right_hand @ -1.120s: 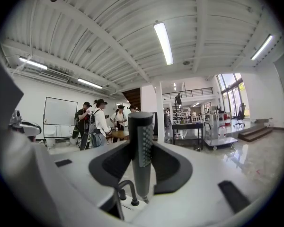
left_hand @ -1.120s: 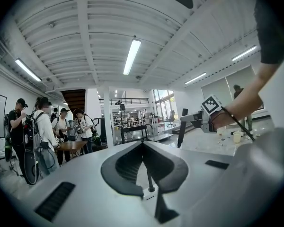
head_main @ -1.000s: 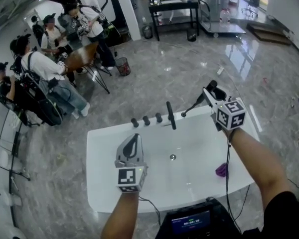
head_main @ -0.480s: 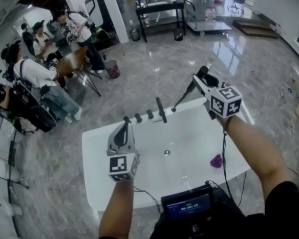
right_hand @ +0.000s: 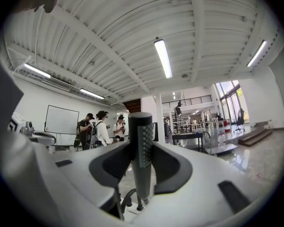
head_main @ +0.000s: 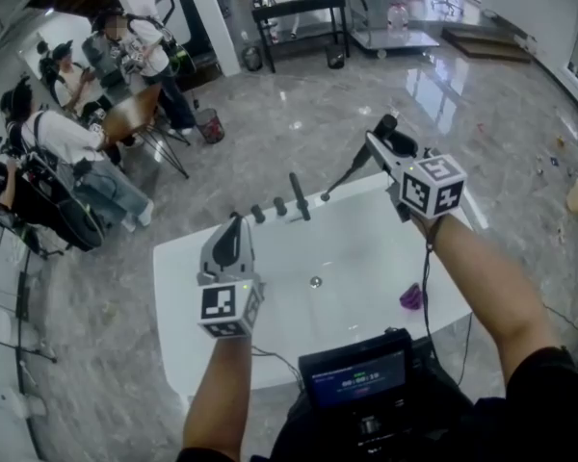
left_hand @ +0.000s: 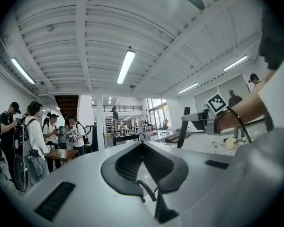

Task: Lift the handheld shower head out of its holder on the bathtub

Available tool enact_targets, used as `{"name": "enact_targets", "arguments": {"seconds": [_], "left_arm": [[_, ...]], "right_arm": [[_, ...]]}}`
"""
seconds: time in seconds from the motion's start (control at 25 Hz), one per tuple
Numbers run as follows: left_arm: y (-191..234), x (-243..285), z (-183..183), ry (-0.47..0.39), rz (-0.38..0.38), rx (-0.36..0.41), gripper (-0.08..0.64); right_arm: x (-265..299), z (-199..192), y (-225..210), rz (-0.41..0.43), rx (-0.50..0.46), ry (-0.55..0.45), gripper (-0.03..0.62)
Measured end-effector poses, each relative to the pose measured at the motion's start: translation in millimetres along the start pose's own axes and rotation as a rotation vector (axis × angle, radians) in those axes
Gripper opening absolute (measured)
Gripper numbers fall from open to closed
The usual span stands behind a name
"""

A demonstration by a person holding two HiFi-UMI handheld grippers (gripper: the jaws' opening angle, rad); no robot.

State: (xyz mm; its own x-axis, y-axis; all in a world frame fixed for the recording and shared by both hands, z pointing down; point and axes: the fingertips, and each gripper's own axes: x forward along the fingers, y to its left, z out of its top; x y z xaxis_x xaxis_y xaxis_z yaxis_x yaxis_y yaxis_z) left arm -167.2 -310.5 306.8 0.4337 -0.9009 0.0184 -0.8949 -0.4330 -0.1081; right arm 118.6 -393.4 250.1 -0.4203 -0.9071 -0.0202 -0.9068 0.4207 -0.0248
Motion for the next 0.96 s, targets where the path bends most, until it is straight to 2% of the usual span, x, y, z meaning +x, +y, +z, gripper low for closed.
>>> {"name": "enact_targets", "arguments": {"seconds": [0.28,0.56,0.96], "left_arm": [[-12,-3,4,0.02,-0.001,0.008,0.008],[-9,-6,12,0.018,0.034,0.001,0.008],[-43,-4,15,0.053,0.023,-0.001,0.008]], "right_arm": [[-6,-2,-6,0.004,-0.008,-0.004,0.146],[-6,-1,-5,0.024,-0.007,-0.003,0.146],[-25,1,-22,0.038,-0.006,0.012,0.146]]}}
